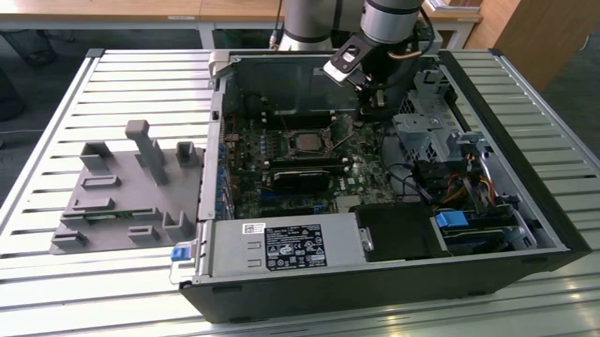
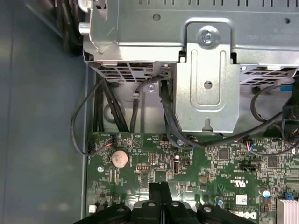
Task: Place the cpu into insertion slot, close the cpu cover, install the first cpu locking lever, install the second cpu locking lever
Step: 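Close the cpu cover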
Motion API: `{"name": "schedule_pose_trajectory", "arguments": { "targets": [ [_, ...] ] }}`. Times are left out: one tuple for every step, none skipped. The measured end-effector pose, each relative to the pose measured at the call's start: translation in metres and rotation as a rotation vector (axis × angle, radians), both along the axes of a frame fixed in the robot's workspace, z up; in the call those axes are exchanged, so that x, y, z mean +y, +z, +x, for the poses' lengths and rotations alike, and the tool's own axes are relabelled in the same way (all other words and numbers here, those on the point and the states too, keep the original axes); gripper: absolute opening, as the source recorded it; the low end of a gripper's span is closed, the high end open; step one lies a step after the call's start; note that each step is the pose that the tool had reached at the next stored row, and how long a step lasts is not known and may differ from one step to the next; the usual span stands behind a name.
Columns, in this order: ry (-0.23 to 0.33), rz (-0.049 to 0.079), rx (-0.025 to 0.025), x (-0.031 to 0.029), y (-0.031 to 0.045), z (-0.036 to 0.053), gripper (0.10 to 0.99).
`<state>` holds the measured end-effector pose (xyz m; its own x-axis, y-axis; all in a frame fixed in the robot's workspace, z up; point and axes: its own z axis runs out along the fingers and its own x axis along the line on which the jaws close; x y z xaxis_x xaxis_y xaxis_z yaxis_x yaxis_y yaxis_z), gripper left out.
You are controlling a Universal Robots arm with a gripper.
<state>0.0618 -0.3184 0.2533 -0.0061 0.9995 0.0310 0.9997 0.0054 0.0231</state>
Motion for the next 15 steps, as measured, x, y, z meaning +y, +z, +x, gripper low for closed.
{"name": "schedule_pose_trajectory", "arguments": {
  "targets": [
    [0.000, 0.000, 0.0005, 0.0001, -0.0012, 0.0003, 0.106],
    [0.000, 0.000, 0.0010, 0.0001, -0.0024, 0.0006, 0.106],
    [0.000, 0.000, 0.0016, 0.0002, -0.0038, 0.0009, 0.106],
    [0.000, 0.000, 0.0021, 0.0002, -0.0050, 0.0010, 0.106],
    [0.000, 0.000, 0.0028, 0.0002, -0.0060, 0.0010, 0.106],
    [0.000, 0.000, 0.0033, 0.0002, -0.0068, 0.0010, 0.106],
    [0.000, 0.000, 0.0036, 0.0003, -0.0074, 0.0010, 0.106],
    [0.000, 0.000, 0.0038, 0.0003, -0.0078, 0.0009, 0.106],
    [0.000, 0.000, 0.0040, 0.0003, -0.0080, 0.0005, 0.106],
    [0.000, 0.000, 0.0041, 0.0003, -0.0082, 0.0000, 0.106],
    [0.000, 0.000, 0.0041, 0.0003, -0.0085, -0.0007, 0.106],
    [0.000, 0.000, 0.0041, 0.0003, -0.0088, -0.0015, 0.106],
    [0.000, 0.000, 0.0041, 0.0003, -0.0089, -0.0025, 0.106],
    [0.000, 0.000, 0.0041, 0.0003, -0.0090, -0.0037, 0.106],
    [0.000, 0.000, 0.0041, 0.0003, -0.0091, -0.0050, 0.106]
  ]
}}
